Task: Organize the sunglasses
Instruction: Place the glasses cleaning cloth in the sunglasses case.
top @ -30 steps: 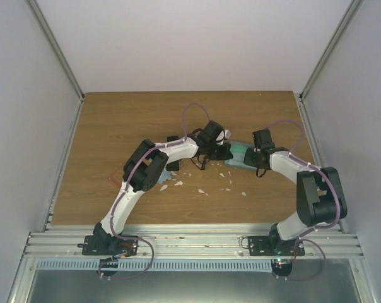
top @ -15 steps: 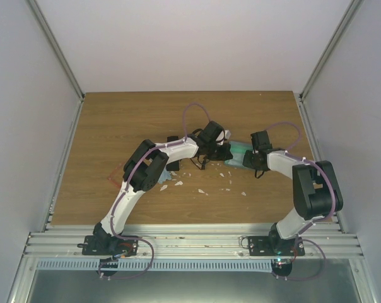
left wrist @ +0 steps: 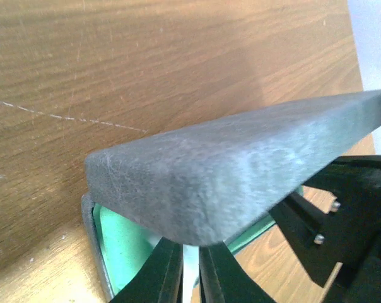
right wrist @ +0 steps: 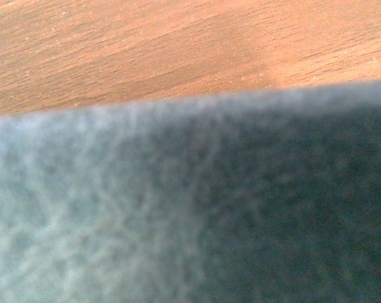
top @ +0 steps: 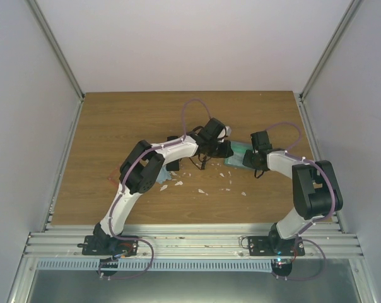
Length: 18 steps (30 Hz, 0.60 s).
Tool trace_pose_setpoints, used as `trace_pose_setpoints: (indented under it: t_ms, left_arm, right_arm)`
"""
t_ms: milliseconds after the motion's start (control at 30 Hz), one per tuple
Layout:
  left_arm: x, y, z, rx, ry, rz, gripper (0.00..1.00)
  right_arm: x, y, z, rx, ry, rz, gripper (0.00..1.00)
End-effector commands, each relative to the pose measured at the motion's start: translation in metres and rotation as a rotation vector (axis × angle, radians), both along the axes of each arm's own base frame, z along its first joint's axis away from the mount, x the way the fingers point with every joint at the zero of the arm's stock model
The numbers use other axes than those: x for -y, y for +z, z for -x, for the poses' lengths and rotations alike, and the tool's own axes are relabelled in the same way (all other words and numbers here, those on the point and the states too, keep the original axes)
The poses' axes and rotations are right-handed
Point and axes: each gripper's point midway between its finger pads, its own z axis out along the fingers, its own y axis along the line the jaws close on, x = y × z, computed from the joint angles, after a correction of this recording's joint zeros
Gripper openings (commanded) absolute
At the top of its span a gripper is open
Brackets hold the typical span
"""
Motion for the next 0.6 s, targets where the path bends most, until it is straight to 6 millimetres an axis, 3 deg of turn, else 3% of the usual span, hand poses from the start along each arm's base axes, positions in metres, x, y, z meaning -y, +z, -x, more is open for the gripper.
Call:
trace_pose_setpoints:
  t_ms: [0, 200, 433, 567]
  left_arm:
    - [-0.005, 0.034, -0.008, 0.086, 0.031, 0.004, 0.12]
    - [-0.004, 0.039, -0.005, 0.112, 0.042, -0.005, 0.22]
    - [0.028, 0.022, 0.017, 0.081, -0.083, 0.064, 0.12]
    - [0.031, -0.001, 0.018, 0.054, -0.068, 0.028, 0.11]
  right_arm:
    - [0.011, -0.027, 0.019, -0.09, -0.029, 0.037, 0.11]
    - [0.01, -0.025, 0.018, -0.085, -0.027, 0.031, 0.11]
    - [0.005, -0.021, 0.016, -0.073, -0.017, 0.0, 0.11]
    - [0.003, -0.017, 0.014, -0.063, -0.014, -0.014, 0.11]
